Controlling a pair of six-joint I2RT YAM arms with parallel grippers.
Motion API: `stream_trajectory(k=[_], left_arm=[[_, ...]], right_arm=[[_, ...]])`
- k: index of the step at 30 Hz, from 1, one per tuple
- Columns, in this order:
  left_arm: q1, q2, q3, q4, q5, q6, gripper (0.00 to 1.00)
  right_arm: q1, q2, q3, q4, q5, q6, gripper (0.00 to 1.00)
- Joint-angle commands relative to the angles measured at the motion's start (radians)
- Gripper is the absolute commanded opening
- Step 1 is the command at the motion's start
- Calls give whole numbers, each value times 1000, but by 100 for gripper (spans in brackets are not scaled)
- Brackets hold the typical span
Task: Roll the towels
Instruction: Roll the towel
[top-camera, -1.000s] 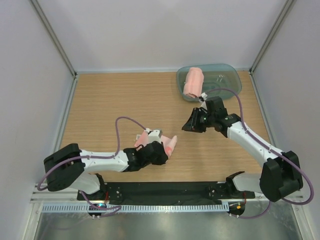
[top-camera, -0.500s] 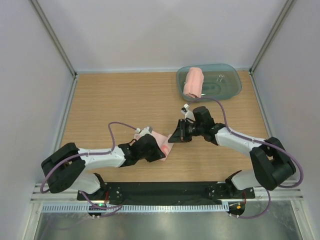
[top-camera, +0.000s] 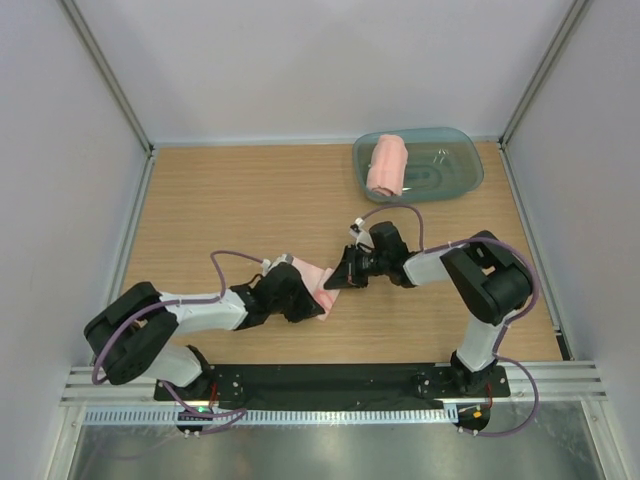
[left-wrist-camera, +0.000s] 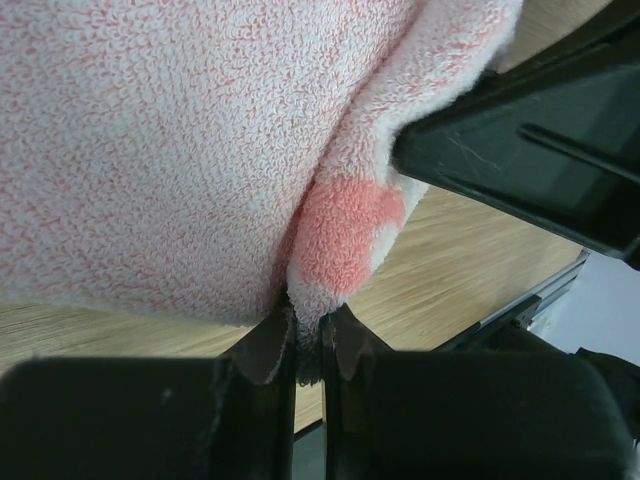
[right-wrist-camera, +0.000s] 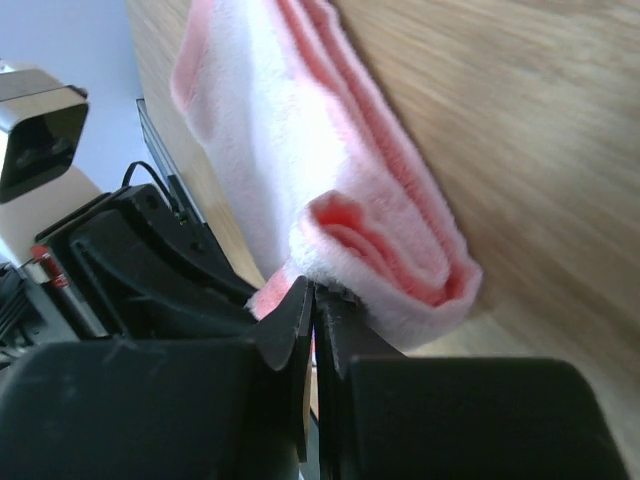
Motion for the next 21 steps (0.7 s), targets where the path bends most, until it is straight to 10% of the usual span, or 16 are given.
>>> stream_trajectory(k=[1, 6, 11, 21], left_arm=[[14, 18, -24, 26, 43, -12, 0], [30, 20, -21, -1, 40, 4, 5], [25, 8, 54, -197, -15, 108, 40], [-88, -103, 346, -803, -429, 286, 46]], right_arm=[[9, 69, 11, 173, -3, 46, 7], [15, 136, 14, 187, 17, 38, 5], [13, 158, 14, 161, 46, 17, 4], [18, 133, 41, 46, 89, -29, 3]])
